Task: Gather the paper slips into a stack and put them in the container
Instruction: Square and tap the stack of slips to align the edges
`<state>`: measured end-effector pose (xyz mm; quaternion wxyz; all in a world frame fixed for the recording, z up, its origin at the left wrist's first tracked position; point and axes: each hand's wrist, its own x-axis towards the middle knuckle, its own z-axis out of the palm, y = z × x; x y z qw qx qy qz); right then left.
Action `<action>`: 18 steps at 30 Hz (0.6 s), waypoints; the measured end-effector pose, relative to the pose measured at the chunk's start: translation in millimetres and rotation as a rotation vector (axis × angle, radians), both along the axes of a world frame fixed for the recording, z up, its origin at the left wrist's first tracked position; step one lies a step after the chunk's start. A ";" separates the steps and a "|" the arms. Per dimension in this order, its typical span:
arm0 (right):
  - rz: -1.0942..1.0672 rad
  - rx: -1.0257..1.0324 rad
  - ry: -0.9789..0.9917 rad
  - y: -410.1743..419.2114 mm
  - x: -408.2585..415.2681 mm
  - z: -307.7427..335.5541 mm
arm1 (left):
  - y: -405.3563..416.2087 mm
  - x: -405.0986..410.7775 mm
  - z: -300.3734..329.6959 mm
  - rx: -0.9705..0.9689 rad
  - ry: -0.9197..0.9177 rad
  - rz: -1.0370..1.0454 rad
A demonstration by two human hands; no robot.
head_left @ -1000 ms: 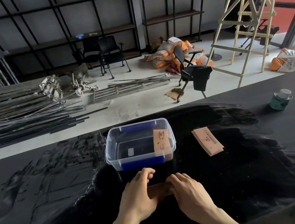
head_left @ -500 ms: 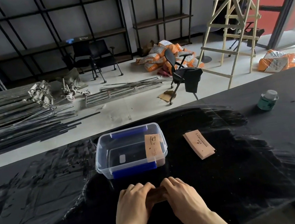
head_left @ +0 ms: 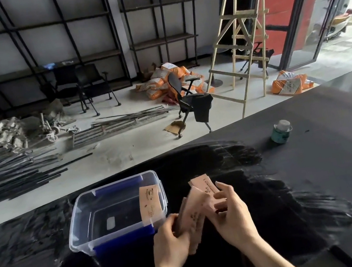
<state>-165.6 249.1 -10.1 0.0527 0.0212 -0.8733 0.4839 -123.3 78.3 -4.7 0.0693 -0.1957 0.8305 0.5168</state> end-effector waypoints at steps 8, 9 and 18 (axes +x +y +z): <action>-0.050 -0.302 -0.343 17.7 -62.5 5.6 | 63.8 -71.4 -3.2 0.443 -0.029 0.303; -0.067 -0.313 -0.353 17.9 -70.8 3.8 | 66.8 -79.1 -6.0 0.434 -0.036 0.315; -0.134 0.001 -0.361 11.3 -111.6 -19.1 | 59.8 -122.1 -23.8 -0.011 -0.139 0.197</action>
